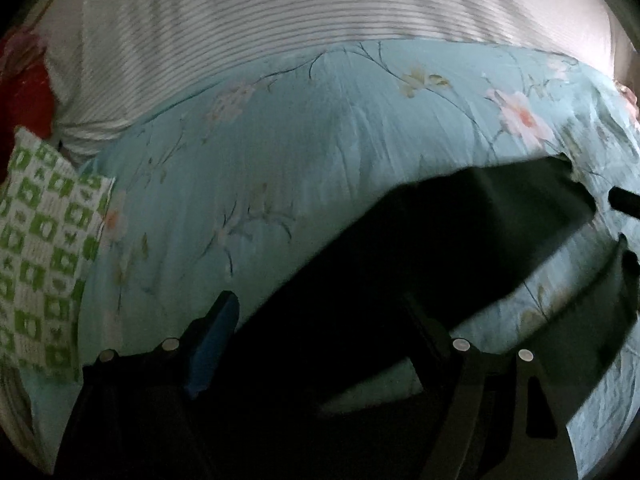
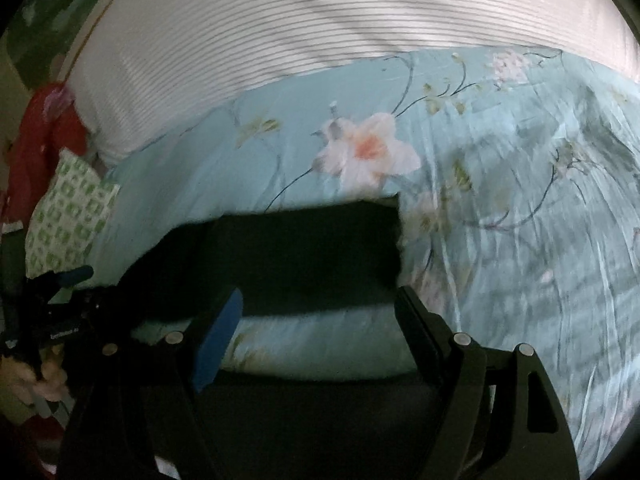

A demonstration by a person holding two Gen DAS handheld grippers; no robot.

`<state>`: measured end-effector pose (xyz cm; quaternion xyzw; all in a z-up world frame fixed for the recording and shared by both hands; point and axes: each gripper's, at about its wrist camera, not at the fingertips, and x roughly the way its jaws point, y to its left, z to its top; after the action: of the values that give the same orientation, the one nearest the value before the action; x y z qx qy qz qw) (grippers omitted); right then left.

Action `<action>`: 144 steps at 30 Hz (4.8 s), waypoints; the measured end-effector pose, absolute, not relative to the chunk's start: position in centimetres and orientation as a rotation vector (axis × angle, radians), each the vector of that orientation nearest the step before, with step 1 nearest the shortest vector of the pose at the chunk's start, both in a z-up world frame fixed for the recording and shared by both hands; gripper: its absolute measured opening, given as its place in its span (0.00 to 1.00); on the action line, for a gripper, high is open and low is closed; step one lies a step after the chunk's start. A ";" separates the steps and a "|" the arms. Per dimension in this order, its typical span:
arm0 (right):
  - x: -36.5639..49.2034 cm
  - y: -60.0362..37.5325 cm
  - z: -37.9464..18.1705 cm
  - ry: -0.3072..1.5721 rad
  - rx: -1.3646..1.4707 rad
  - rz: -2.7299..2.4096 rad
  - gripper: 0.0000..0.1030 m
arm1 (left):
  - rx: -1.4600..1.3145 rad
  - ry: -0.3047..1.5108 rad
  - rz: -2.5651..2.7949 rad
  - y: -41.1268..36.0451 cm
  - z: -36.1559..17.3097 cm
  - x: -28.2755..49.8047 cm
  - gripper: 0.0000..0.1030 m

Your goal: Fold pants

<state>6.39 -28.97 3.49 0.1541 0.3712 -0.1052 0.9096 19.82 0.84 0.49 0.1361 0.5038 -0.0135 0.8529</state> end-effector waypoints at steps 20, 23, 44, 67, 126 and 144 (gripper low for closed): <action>15.0 -35.3 0.6 0.946 0.354 -0.180 0.37 | 0.219 1.256 -0.233 1.2 -5.6 28.6 0.24; 14.8 -35.7 1.3 0.929 0.379 -0.171 0.10 | 0.262 1.237 -0.253 1.2 -5.3 28.5 0.11; 4.8 -32.9 8.1 0.846 -0.015 -0.043 0.07 | 0.188 1.146 -0.394 -1.6 0.4 12.7 0.07; -4.5 -29.4 1.7 0.975 -0.168 -0.134 0.07 | 0.342 1.168 -0.445 -4.0 -3.5 3.0 0.08; 10.5 4.4 -6.8 1.118 -0.086 0.529 0.42 | -0.228 1.535 0.446 22.4 -4.0 14.4 0.55; 8.2 6.7 -4.1 0.989 -0.231 0.638 0.06 | -0.588 1.056 0.281 26.4 3.0 0.1 0.04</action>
<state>8.16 6.68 -4.11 -0.1089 0.4654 0.3001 0.8255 0.12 26.45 2.97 -0.2753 0.4950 0.1317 0.8135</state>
